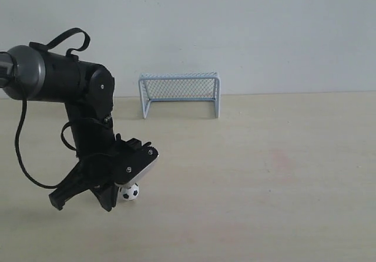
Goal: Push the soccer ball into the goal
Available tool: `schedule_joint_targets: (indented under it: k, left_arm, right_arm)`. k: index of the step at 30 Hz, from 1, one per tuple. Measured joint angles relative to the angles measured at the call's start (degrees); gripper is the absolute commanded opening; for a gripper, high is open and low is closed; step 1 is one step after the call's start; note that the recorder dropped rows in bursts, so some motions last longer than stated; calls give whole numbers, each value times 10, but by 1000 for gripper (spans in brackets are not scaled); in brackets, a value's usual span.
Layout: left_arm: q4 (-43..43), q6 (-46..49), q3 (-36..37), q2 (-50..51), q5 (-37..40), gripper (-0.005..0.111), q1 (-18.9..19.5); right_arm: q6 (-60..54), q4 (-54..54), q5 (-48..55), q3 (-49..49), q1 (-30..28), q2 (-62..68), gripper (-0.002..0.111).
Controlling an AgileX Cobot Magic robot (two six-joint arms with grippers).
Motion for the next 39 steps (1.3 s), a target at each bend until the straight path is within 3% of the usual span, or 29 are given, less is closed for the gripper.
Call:
schedule_joint_targets:
  k: [17, 19, 22, 24, 27, 29, 30, 32, 35, 39]
  left_arm:
    - [-21, -2, 0, 6, -4, 4, 0]
    - [-51, -18, 0, 7, -83, 4, 0]
    - [-80, -143, 0, 10, -322, 4, -1]
    - [-57, -220, -2, -8, -436, 4, 0]
    - [-46, -193, -2, -50, -367, 4, 0]
    - [-46, -180, -2, -69, -264, 4, 0]
    - [-46, -200, -2, -80, -205, 4, 2]
    - [-46, -254, -2, -103, -159, 4, 17]
    - [-46, -344, 12, -173, -134, 4, 66]
    - [-99, -401, 79, -322, -82, 4, 169]
  right_arm:
    - [0, 0, 0, 0, 0, 0, 0]
    - [0, 0, 0, 0, 0, 0, 0]
    - [0, 0, 0, 0, 0, 0, 0]
    - [0, 0, 0, 0, 0, 0, 0]
    - [0, 0, 0, 0, 0, 0, 0]
    - [0, 0, 0, 0, 0, 0, 0]
    - [0, 0, 0, 0, 0, 0, 0]
    - [0, 0, 0, 0, 0, 0, 0]
    - [0, 0, 0, 0, 0, 0, 0]
    - [0, 0, 0, 0, 0, 0, 0]
